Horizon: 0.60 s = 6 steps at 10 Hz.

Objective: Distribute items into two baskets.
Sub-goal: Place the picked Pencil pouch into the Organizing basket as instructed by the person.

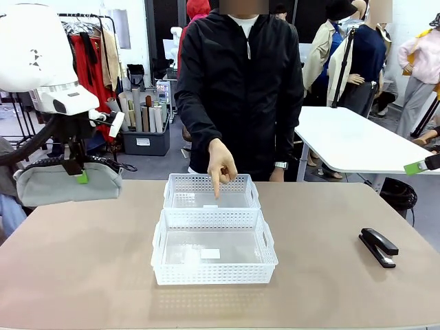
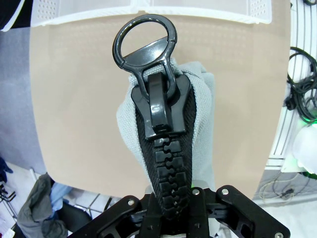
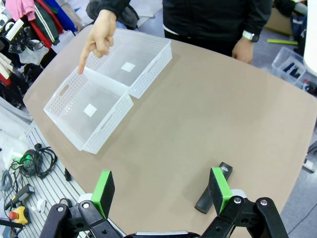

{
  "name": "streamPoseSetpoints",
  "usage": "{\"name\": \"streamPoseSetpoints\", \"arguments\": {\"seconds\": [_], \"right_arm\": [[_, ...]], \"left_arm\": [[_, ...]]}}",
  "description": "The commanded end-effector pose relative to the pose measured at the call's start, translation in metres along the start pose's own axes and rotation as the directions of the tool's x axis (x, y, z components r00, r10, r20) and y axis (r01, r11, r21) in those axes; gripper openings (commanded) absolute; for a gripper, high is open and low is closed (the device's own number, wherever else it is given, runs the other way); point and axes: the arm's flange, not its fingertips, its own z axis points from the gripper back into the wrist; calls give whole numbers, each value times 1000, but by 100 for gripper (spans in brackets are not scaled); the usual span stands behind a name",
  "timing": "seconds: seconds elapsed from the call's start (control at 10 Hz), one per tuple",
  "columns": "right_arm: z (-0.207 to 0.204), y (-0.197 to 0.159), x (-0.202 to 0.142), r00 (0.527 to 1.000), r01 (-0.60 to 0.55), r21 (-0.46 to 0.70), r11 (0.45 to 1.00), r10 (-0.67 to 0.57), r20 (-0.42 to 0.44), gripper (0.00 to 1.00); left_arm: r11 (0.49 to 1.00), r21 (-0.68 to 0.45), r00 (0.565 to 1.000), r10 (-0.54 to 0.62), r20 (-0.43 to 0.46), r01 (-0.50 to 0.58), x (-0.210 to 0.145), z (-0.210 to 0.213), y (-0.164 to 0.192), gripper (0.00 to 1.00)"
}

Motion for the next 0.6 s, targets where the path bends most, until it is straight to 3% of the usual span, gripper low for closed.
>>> {"name": "streamPoseSetpoints", "arguments": {"seconds": [0.0,0.5], "right_arm": [[1,1,0,1000,-3,4,1000,3,5,100],[1,1,0,1000,-3,4,1000,3,5,100]], "left_arm": [[1000,3,1000,-6,-15,6,3,-3,-19,0],[997,17,997,-77,8,77,23,-11,-87,0]]}}
